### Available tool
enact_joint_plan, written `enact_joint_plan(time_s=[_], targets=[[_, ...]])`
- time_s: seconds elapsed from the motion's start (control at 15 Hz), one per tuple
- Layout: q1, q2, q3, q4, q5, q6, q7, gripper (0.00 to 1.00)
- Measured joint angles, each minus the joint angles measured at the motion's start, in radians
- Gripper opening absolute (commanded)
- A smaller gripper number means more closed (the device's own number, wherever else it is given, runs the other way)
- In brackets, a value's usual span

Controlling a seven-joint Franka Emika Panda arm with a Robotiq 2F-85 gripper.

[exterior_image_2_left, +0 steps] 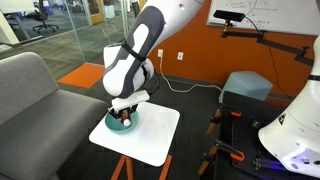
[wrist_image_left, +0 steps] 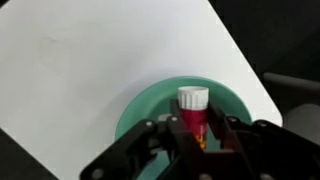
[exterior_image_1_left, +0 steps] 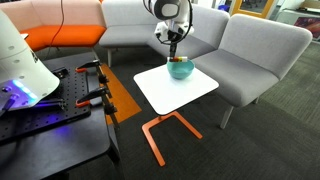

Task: Put the glue stick in the bowl

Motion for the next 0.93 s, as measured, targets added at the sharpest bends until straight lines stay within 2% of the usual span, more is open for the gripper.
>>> enact_joint_plan(time_s=[0.27, 0.33, 0.4, 0.8, 0.93], targets=[[0.006, 0.057, -0.011, 0.063, -0.032, -0.001, 0.0, 0.11], [0.008, 0.064, -0.015, 0.072, -0.036, -0.004, 0.0, 0.58], [0.01, 0.07, -0.02, 0.077, -0.038, -0.009, 0.0, 0.59], [0.015, 0.068, -0.025, 0.08, -0.039, -0.037, 0.001, 1.0], [0.026, 0.049, -0.034, 0.077, -0.045, -0.037, 0.002, 1.0]])
